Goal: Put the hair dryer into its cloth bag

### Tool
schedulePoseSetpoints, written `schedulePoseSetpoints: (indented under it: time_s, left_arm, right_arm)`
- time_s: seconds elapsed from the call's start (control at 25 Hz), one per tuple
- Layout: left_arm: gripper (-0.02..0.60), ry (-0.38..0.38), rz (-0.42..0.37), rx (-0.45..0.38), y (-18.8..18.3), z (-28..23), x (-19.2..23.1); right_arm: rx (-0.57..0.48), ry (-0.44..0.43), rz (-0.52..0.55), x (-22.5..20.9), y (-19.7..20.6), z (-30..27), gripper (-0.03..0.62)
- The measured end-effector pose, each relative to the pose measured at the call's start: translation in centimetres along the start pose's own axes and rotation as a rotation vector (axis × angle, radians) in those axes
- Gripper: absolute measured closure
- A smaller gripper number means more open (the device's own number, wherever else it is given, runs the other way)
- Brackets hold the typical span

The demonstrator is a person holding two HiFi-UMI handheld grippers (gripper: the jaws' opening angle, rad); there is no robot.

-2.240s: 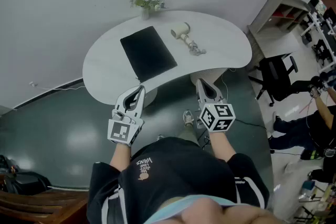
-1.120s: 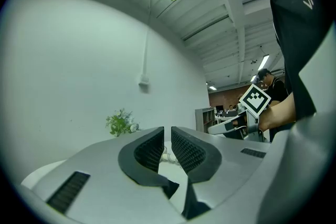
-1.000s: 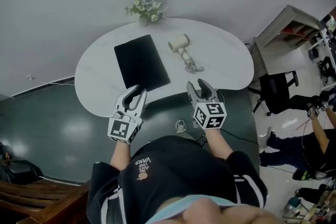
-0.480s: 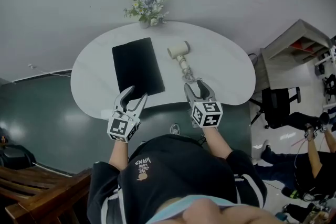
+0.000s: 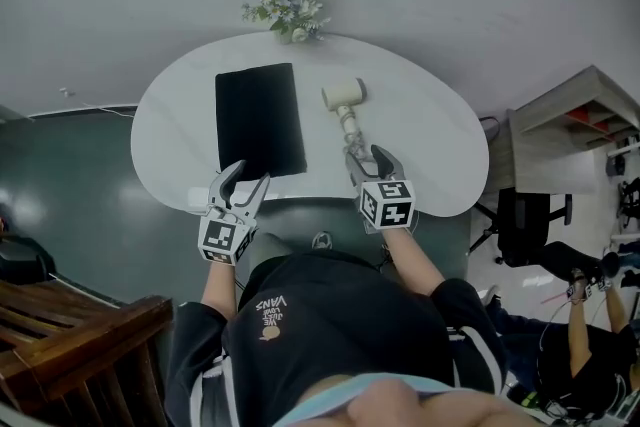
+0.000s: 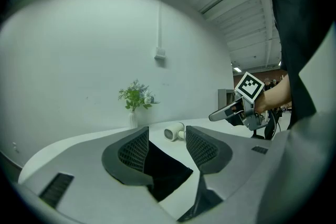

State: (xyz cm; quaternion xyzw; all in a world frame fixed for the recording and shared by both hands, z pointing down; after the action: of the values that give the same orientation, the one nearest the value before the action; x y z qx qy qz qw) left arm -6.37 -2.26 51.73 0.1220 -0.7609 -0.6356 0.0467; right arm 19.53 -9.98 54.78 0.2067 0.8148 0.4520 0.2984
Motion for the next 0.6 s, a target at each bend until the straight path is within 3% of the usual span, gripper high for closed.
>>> schedulePoseSetpoints:
  time_s: [0.24,0.6]
  left_arm:
    - [0.362,-0.013,0.009,0.063,1.4,-1.3,1.1]
    - [0.356,0.062,-0.003,0.092,2.6,-4.0,3.4]
  right_arm:
    - [0.053,0.019,0.013,-1.5,0.0,-2.5,0.367]
    - [0.165,0.064,0.047,-3.3,0.3,-7.2,0.367]
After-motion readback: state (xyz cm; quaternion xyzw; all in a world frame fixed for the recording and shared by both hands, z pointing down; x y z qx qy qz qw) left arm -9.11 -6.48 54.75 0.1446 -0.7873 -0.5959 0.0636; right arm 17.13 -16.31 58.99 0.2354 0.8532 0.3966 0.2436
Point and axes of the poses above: the fingertips, and each gripper's own axes: z backward along the fingers, x to its left, y out of its underside, the point moved 5 cm from there along z, backward along the fingers, and after that the axes turned 14 degrees about -y, right-handed, at the moved point
